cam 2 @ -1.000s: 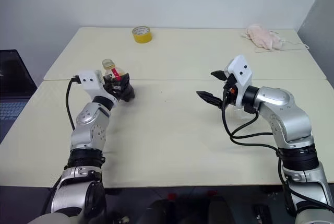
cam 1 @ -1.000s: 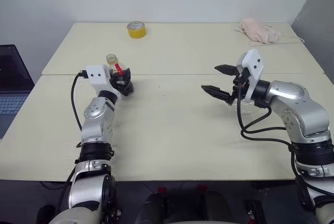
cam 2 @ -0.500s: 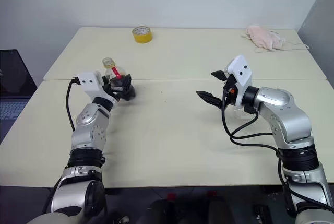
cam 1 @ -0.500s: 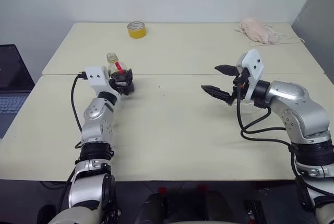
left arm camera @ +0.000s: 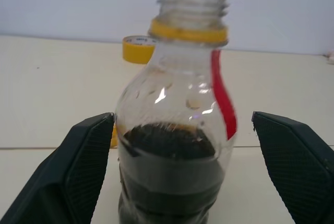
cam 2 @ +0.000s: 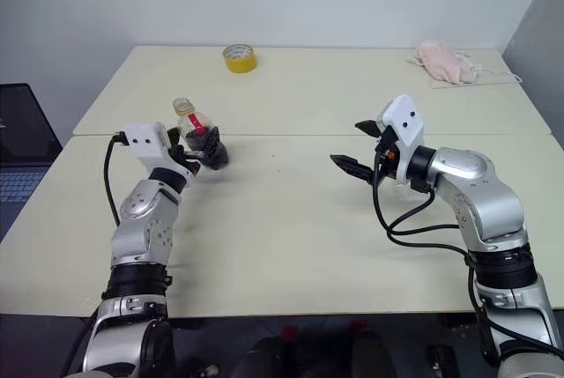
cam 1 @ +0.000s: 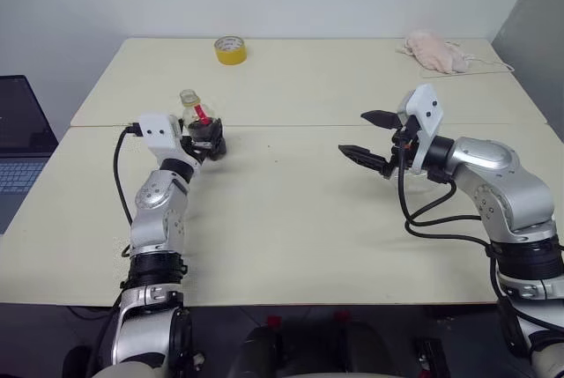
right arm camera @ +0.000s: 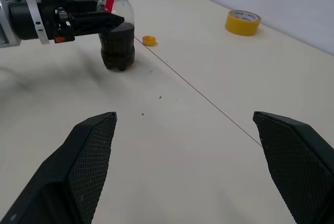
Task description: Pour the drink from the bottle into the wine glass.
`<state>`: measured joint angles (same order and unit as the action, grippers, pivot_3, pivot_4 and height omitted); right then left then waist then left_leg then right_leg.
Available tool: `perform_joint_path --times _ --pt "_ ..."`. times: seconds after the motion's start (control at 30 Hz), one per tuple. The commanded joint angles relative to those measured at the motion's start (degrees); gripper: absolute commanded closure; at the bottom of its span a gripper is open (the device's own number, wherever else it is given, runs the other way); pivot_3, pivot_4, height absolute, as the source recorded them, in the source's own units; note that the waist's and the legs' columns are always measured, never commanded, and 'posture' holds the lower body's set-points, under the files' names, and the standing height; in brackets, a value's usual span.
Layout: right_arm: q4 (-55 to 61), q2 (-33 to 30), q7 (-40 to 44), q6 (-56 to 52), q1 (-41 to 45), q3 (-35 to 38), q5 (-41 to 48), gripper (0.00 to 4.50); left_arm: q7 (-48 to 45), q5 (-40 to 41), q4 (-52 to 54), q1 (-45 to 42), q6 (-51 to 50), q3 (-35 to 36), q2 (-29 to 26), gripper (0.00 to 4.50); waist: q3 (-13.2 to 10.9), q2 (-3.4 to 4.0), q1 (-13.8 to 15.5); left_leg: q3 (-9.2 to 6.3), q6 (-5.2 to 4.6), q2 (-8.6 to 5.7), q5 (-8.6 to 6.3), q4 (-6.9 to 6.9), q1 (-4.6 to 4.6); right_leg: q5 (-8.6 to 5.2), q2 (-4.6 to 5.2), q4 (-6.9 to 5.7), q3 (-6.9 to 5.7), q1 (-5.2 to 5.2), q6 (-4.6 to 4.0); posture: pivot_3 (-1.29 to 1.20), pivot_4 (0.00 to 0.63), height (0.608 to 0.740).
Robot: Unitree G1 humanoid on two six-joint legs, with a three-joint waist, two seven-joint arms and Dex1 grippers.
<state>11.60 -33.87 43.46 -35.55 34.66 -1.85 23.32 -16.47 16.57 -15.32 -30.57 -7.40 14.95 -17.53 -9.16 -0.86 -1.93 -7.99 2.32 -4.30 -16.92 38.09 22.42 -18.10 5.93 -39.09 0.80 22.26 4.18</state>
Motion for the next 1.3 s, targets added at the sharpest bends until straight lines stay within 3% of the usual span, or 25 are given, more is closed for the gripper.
perform_joint_path --times 0.03,0.47,0.67,0.83,1.0,1.13,1.3 --pt "1.91 -0.23 -0.09 0.82 0.23 0.79 -0.14 0.0 0.84 0.55 8.54 -0.38 -2.55 -0.03 -1.44 0.03 0.0 0.0 0.0 0.0 0.0 0.0 0.0 0.0 0.01 0.0 0.0 0.0 0.0 0.0 0.0 0.0 0.15 0.74" --pt "-0.08 -2.36 1.19 1.63 -0.05 2.02 -0.72 0.0 -0.42 3.76 26.21 3.11 -12.32 1.05 -5.76 0.03 0.0 0.0 0.03 0.01 0.0 0.0 0.0 0.0 0.01 0.0 -0.01 0.01 0.01 0.0 0.0 0.0 0.15 0.74" --pt "-3.28 -8.99 5.45 4.08 -1.29 4.64 -1.43 0.0 -8.59 9.85 34.52 2.8 -18.53 -1.88 -10.21 0.03 0.0 0.0 0.13 0.04 0.0 0.0 0.0 0.0 0.02 0.0 0.0 0.04 0.03 -0.02 0.01 0.0 0.15 0.74" --pt "-7.8 -18.93 13.73 8.97 -5.78 6.08 -3.55 0.0 -20.73 17.05 41.7 8.13 -28.38 -10.24 -16.71 0.03 0.0 0.01 0.05 0.14 -0.02 -0.01 -0.01 -0.04 0.01 0.0 0.01 0.08 0.09 -0.05 0.01 0.0 0.15 0.74" --pt "-15.19 -25.67 16.0 14.85 -5.51 2.96 -11.17 0.0 -25.71 17.25 41.7 12.27 -32.47 -16.81 -19.31 0.03 0.01 0.04 -0.25 0.18 -0.03 0.13 -0.01 -0.06 -0.06 0.0 -0.16 0.02 0.12 -0.04 0.0 0.0 0.15 0.74" --pt "-20.97 -28.83 16.34 20.99 -0.95 -3.05 -20.73 0.0 -24.79 19.26 41.4 12.6 -33.98 -19.71 -14.35 0.03 0.01 0.04 -0.22 0.24 -0.04 0.08 -0.01 -0.06 -0.06 0.0 -0.09 0.05 0.16 -0.05 0.01 0.0 0.15 0.74" --pt "-28.84 -28.17 12.16 28.6 3.44 -12.57 -36.4 0.0 -23.98 17.77 40.73 11.99 -32.96 -21.88 -11.52 0.03 0.01 0.03 -0.13 0.22 -0.03 0.1 -0.01 -0.09 -0.05 0.0 -0.1 0.07 0.13 -0.04 0.01 0.0 0.15 0.74"
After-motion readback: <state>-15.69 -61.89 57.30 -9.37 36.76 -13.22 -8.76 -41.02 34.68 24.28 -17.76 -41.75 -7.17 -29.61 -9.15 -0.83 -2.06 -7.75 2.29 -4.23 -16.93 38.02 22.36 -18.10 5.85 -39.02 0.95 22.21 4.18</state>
